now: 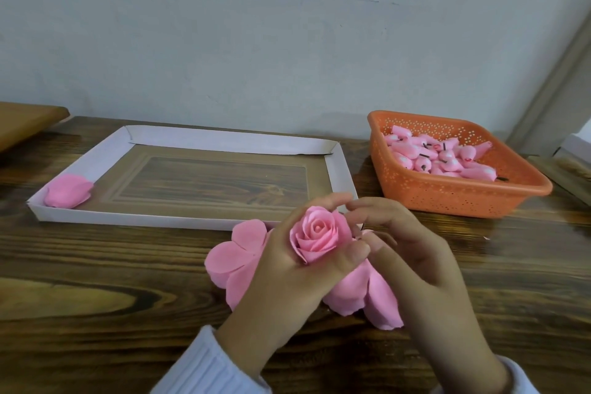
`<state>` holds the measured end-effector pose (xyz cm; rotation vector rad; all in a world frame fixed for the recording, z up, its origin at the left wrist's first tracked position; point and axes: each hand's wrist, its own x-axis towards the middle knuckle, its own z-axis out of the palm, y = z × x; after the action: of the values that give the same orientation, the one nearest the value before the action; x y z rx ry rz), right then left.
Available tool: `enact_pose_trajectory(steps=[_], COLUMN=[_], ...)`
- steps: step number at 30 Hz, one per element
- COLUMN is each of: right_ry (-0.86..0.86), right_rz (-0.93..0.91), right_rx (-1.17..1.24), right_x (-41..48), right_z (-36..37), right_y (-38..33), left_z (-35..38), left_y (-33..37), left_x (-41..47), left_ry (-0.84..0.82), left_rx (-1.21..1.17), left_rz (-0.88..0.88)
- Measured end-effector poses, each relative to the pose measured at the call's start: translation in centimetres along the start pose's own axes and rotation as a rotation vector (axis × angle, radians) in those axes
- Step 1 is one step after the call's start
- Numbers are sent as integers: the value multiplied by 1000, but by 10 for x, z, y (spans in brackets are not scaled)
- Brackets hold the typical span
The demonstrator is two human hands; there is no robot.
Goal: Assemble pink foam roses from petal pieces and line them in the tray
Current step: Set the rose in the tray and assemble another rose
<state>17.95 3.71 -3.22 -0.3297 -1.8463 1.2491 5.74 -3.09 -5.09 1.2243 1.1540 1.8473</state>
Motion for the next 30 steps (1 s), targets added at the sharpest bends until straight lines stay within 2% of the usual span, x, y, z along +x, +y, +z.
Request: enact_pose_trajectory(steps=[3, 7, 11, 20, 25, 30], right_ry=[19, -16, -56, -71, -19, -72], right_rz=[-13, -2, -105, -158, -252, -312], right_rx=[5, 15, -135, -466, -568, -601], right_x=[2, 0, 1, 3, 4, 3], right_z=[-1, -2, -5, -10, -12, -13], right_y=[-2, -2, -3, 5, 5, 2], left_z=[-3, -3, -3, 0, 1, 0], left_y=[-2, -6, -12, -13, -14, -16], left_x=[0, -2, -2, -3, -4, -3], left_ry=[-94, -116, -105, -115, -68, -59], left_rx=[-47, 39, 92, 204, 226, 211], left_rz=[-39, -67, -43, -12, 27, 4])
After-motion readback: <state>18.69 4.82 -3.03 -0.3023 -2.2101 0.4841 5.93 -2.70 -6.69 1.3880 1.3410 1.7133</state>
